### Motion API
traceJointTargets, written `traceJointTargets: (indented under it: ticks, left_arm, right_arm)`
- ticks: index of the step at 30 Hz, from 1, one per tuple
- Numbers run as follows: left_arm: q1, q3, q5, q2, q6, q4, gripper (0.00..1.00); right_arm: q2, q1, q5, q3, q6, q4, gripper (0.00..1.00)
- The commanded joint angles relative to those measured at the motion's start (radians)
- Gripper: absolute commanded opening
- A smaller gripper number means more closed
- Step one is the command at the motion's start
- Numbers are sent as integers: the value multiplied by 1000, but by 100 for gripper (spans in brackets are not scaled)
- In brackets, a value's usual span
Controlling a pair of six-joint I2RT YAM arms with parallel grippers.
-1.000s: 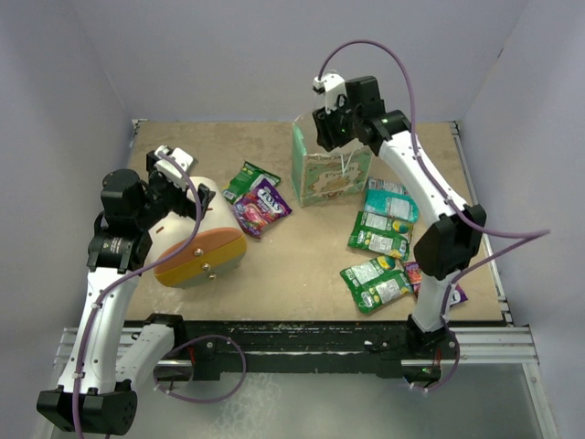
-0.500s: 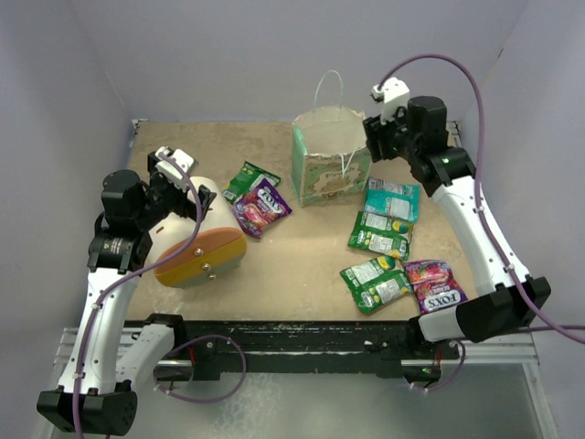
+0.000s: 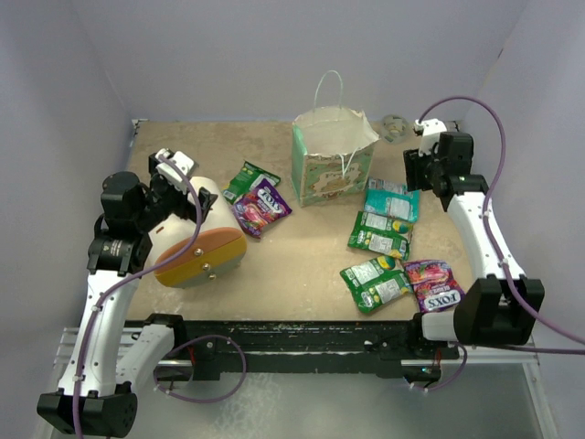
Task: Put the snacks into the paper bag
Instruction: Pick up the snack from the center of the board.
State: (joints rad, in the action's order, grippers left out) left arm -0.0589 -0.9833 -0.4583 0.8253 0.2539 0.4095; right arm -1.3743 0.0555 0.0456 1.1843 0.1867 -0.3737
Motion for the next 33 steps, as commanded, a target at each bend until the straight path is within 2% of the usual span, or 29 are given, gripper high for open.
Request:
traceJointTargets:
  ticks: [1,14,23,33]
  left_arm:
    - [7,3,-33,-17,-7,-44,99]
    - [7,12,-43,-26,-5,-46,99]
    - [6,18,-42,-21,-2,-50,99]
    - [7,18,-38,-19,0,-48,99]
  right_arm:
    - [-95,55,103,-3,20,44,61]
    - [-428,219,402,160,19,-89,67]
    - [-556,261,508,214,10,-130,75]
    - [-634,277,559,228,9,-148,73]
